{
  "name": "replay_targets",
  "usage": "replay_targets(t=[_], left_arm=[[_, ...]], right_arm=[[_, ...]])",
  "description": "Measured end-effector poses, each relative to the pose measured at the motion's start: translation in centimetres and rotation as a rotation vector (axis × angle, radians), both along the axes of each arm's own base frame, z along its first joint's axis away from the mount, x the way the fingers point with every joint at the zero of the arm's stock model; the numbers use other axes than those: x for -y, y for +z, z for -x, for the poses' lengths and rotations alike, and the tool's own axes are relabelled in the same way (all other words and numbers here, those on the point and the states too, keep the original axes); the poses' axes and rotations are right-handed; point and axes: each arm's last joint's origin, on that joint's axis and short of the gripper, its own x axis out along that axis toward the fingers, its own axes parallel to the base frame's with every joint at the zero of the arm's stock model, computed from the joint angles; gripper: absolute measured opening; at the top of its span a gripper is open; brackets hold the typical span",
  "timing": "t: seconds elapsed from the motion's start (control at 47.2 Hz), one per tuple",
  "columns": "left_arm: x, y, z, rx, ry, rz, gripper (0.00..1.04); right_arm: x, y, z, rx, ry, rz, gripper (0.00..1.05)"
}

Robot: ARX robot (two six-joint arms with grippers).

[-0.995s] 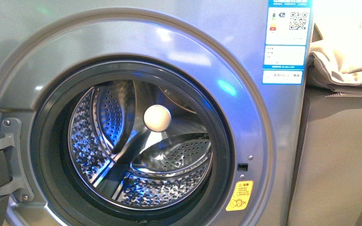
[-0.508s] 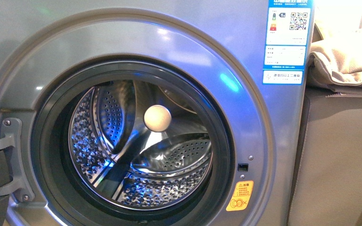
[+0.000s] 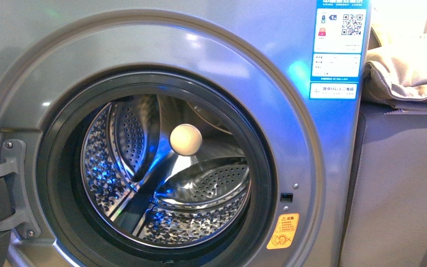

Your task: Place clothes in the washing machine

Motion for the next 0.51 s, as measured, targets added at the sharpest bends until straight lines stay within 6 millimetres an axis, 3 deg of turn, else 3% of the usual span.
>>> replay_targets(t=[0.233,0.508], left_arm=[[0.0,0.0,0.0,0.000,0.000,0.000,0.98],[0.0,0.0,0.0,0.000,0.000,0.000,0.98]], right_arm=[[4.3,-6.8,-2.0,-0.210,-0.071,-0.028,0.97],[7.3,-12.5,-4.8,-0.289,-0.169,-0.099,0.97]])
